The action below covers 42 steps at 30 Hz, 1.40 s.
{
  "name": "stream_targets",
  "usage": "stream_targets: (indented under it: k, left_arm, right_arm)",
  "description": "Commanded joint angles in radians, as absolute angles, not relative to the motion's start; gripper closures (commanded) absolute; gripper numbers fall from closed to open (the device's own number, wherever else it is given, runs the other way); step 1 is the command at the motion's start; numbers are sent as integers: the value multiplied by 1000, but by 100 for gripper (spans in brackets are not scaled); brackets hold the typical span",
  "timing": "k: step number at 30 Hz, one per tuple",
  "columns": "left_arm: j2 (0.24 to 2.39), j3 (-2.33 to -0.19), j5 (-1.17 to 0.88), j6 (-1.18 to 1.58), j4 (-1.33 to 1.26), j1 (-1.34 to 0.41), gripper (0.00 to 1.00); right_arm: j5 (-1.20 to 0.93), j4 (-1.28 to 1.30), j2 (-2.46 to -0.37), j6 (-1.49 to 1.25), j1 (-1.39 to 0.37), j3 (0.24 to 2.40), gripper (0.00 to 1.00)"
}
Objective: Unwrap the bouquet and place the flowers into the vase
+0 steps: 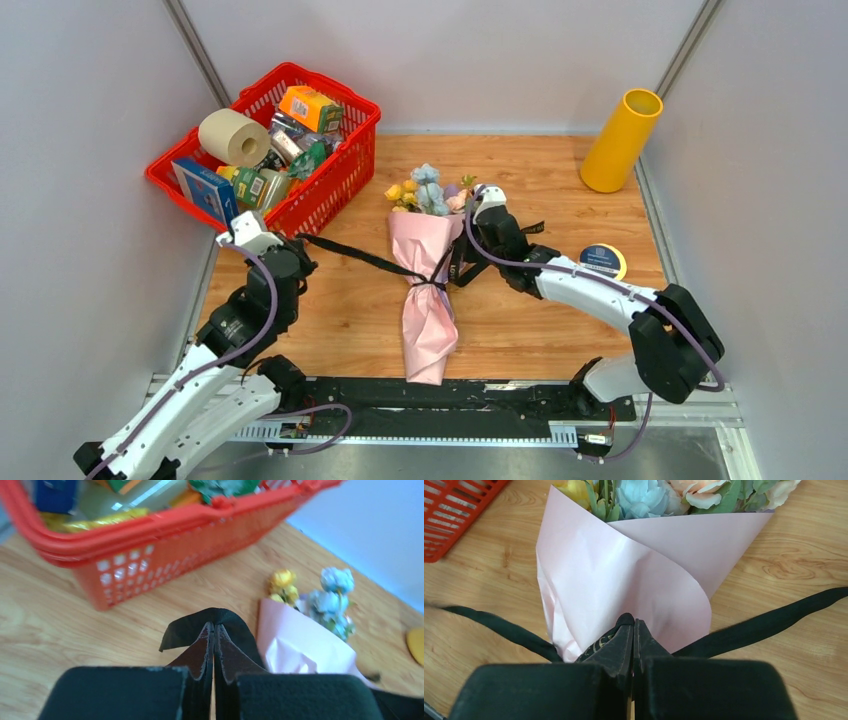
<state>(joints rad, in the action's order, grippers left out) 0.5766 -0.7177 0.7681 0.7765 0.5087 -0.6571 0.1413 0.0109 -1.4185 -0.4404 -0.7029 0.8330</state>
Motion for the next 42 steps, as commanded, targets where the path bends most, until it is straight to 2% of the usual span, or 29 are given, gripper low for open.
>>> stream_targets:
  k: [1, 4, 5, 6, 7, 9, 12, 13, 16, 20, 24, 29, 33, 42]
  left_arm:
    - [589, -794, 1020, 735, 600, -652, 100]
    - [603, -792, 1052, 698, 589, -652, 100]
    - [609, -787, 1008, 696, 584, -652, 100]
    - [627, -782, 950, 703, 589, -652, 88]
    - [638, -782, 927, 716, 616, -652, 68]
    - [676, -784, 868, 767, 653, -652, 49]
    - [725, -781, 720, 761, 655, -652, 41]
    - [735, -779, 686, 753, 643, -652, 39]
    - [739, -735, 464, 700, 574, -652, 38]
    - [736, -606, 113, 705, 308, -652, 38]
    - [805, -471, -127, 771, 82, -660, 37]
    - [957, -397, -149, 821, -60, -698, 36]
    - [1032, -359, -187, 844, -173, -703, 35]
    - [1152, -296, -213, 865, -296, -713, 34]
  right_arm:
    - [195, -8, -1367, -466, -693, 841, 100]
    - [183, -3, -1367, -465, -692, 844, 100]
    - [164, -3, -1367, -460, -692, 848, 100]
    - [149, -5, -1365, -456, -692, 853, 99]
    - [138, -5, -1364, -450, -690, 864, 94]
    - [156, 33, -1362, -439, -690, 896, 80]
    - [199, 106, -1358, -414, -689, 957, 62]
    - [198, 130, -1353, -408, -689, 971, 59]
    - [114, 158, -1327, -373, -689, 976, 55]
    - [-154, 118, -1267, -292, -695, 910, 60]
    - [-296, 9, -1212, -247, -696, 795, 64]
    - [-472, -118, -1232, -232, -696, 716, 65]
    - [-471, -130, -1288, -229, -698, 707, 68]
    - [-423, -192, -1374, -169, -704, 695, 66]
